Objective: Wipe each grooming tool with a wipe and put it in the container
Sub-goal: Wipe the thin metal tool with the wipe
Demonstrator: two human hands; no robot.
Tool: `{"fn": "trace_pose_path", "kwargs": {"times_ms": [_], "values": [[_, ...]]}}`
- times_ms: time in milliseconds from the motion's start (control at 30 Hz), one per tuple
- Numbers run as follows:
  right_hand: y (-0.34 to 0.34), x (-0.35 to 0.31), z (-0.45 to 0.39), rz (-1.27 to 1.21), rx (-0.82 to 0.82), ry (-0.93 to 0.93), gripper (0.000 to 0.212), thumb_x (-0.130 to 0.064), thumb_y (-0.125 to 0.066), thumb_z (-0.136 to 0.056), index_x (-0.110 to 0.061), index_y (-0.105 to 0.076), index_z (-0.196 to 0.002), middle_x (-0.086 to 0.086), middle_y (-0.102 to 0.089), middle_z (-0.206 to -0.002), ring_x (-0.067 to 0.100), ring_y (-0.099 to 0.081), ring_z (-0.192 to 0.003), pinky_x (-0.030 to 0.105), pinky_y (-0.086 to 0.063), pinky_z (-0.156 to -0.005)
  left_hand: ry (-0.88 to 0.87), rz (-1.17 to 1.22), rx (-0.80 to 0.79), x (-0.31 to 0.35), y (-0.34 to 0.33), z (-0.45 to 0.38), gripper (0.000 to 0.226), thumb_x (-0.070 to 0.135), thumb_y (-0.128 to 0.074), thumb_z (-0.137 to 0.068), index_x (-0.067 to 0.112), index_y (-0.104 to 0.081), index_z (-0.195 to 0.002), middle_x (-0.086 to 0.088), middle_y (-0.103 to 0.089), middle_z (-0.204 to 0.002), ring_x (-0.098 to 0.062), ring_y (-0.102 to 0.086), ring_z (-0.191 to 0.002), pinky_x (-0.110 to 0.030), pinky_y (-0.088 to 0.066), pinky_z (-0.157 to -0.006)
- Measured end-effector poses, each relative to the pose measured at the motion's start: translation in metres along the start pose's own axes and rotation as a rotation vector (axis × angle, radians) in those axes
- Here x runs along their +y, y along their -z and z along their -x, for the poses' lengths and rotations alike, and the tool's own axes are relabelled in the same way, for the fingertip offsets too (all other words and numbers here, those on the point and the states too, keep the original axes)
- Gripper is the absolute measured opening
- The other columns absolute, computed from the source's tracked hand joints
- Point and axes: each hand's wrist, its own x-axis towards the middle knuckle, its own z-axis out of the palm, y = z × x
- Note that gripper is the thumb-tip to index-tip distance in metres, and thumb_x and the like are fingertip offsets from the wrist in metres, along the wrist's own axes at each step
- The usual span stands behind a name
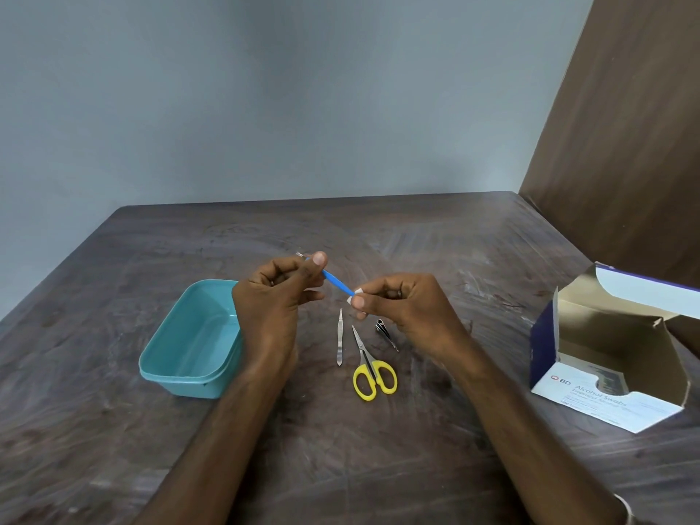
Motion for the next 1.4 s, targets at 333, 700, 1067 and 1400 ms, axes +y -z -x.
{"fn": "trace_pose_path", "kwargs": {"times_ms": [333, 700, 1067, 1400], "values": [[0.0000, 0.0011, 0.0001, 0.066, 0.011, 0.025, 0.005, -0.006, -0.078, -0.082, -0.005, -0.078, -0.087, 0.017, -0.077, -0.079, 0.017, -0.072, -0.073, 0.023, -0.057, -0.077, 0.019, 0.059, 0.001, 0.0000, 0.0007, -0.0013, 0.021, 0.020, -0.083, -0.075, 0.007, -0.066, -0.073, -0.010, -0.070, -0.063, -0.022, -0.067, -0.057, -0.027, -0.058, -0.057], [0.0010, 0.0077, -0.0039, 0.288, 0.134, 0.031, 0.005, -0.026, -0.076, -0.086, -0.027, -0.073, -0.082, 0.000, -0.074, -0.070, 0.001, -0.062, -0.062, 0.018, -0.048, -0.063, 0.016, 0.057, -0.092, -0.0012, -0.0002, -0.0005, 0.014, 0.011, -0.081, -0.075, 0.003, -0.074, -0.084, -0.013, -0.070, -0.071, -0.019, -0.069, -0.062, -0.025, -0.059, -0.062], [0.0059, 0.0060, -0.0059, 0.045, 0.166, 0.031, 0.013, 0.000, -0.078, -0.080, -0.013, -0.073, -0.079, -0.002, -0.071, -0.066, 0.004, -0.060, -0.054, 0.015, -0.047, -0.051, 0.029, 0.066, -0.088, -0.0037, -0.0004, -0.0007, 0.019, 0.015, -0.080, -0.075, 0.001, -0.074, -0.087, -0.016, -0.069, -0.072, -0.022, -0.069, -0.064, -0.026, -0.060, -0.064], [0.0042, 0.0049, -0.0044, 0.059, 0.147, 0.032, 0.013, -0.006, -0.080, -0.079, -0.017, -0.077, -0.084, 0.006, -0.076, -0.077, 0.017, -0.062, -0.061, 0.023, -0.052, -0.055, 0.070, 0.086, -0.062, -0.0003, -0.0005, -0.0001, 0.009, 0.013, -0.079, -0.078, 0.007, -0.073, -0.080, -0.019, -0.070, -0.075, -0.028, -0.070, -0.070, -0.029, -0.062, -0.068]]}}
